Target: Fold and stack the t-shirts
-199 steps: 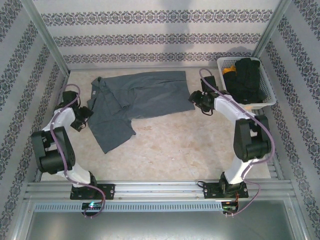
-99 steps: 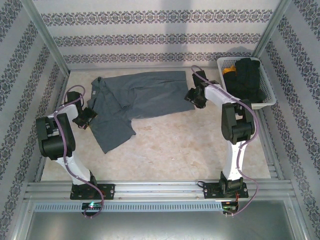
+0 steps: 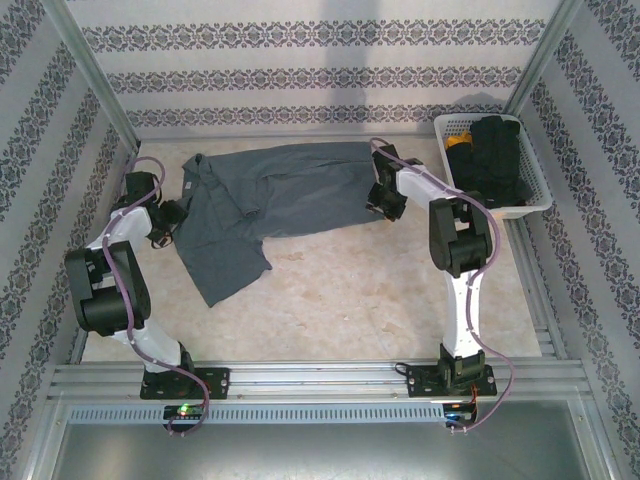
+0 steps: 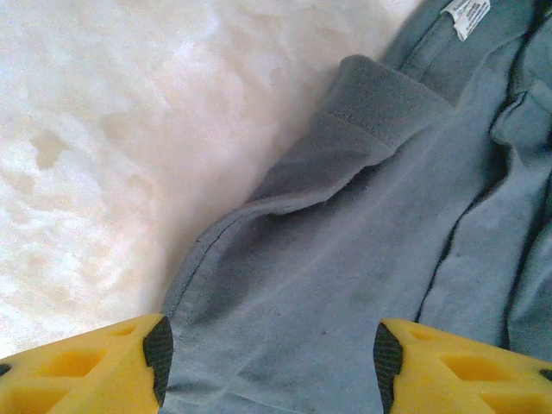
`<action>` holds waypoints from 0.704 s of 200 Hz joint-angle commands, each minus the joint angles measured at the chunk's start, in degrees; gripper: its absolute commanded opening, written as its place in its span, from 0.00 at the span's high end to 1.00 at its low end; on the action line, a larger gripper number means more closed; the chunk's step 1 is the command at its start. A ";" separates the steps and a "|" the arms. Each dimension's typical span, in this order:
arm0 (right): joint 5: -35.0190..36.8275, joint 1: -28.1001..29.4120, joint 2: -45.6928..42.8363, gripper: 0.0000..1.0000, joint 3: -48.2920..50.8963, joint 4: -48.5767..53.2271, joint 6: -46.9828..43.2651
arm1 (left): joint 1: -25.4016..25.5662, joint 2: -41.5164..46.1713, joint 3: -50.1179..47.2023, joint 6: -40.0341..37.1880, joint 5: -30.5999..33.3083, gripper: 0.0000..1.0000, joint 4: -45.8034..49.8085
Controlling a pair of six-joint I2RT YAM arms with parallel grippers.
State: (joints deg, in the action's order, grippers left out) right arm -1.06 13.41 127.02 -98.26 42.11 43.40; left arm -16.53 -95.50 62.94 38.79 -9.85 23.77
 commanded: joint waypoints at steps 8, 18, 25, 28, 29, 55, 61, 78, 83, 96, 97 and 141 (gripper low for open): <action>1.27 0.60 1.29 0.68 -2.03 4.39 0.79 | 0.54 2.06 0.07 -0.17 0.96 0.35 0.28; 1.54 0.56 1.22 0.73 -1.98 4.30 0.81 | 0.54 2.67 -0.71 -0.86 0.80 0.34 0.61; 1.67 0.40 1.33 0.78 -2.17 4.51 0.73 | 0.54 3.03 -1.28 -1.28 0.54 0.34 0.79; 1.66 0.37 1.36 0.81 -2.26 4.60 0.66 | 0.54 3.20 -1.56 -1.46 0.36 0.34 0.83; 1.67 0.38 1.37 0.82 -2.28 4.71 0.65 | 0.54 3.25 -1.62 -1.58 0.31 0.34 0.84; 3.87 -0.10 -0.48 1.00 -1.64 5.64 -0.79 | 0.54 4.00 -3.56 -2.13 -1.56 0.34 0.66; 4.66 -0.33 -1.43 1.00 -0.79 5.65 -1.10 | 0.54 4.09 -3.99 -2.18 -1.83 0.34 0.58; 5.09 -1.39 -4.80 1.00 3.08 4.30 -1.54 | 0.54 4.02 -4.54 -3.33 -2.34 0.34 0.88; 4.75 -1.85 -5.81 1.00 4.39 3.64 -1.71 | 0.54 4.03 -4.56 -3.84 -2.59 0.33 1.04; 3.99 -2.68 -7.86 0.96 6.95 2.44 -2.57 | 0.54 4.05 -4.45 -4.99 -3.10 0.33 1.40; 3.93 -2.68 -7.98 0.95 7.07 2.31 -2.72 | 0.54 4.03 -4.42 -5.01 -3.08 0.33 1.43; 1.06 -2.40 -6.34 0.53 4.41 3.06 -9.18 | 0.54 5.11 -4.53 -5.37 -3.73 0.33 1.50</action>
State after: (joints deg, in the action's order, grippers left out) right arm 0.75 10.04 120.09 -91.18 44.14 38.52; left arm -16.45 -92.38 58.76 34.85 -12.78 24.21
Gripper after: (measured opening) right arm 0.433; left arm 0.678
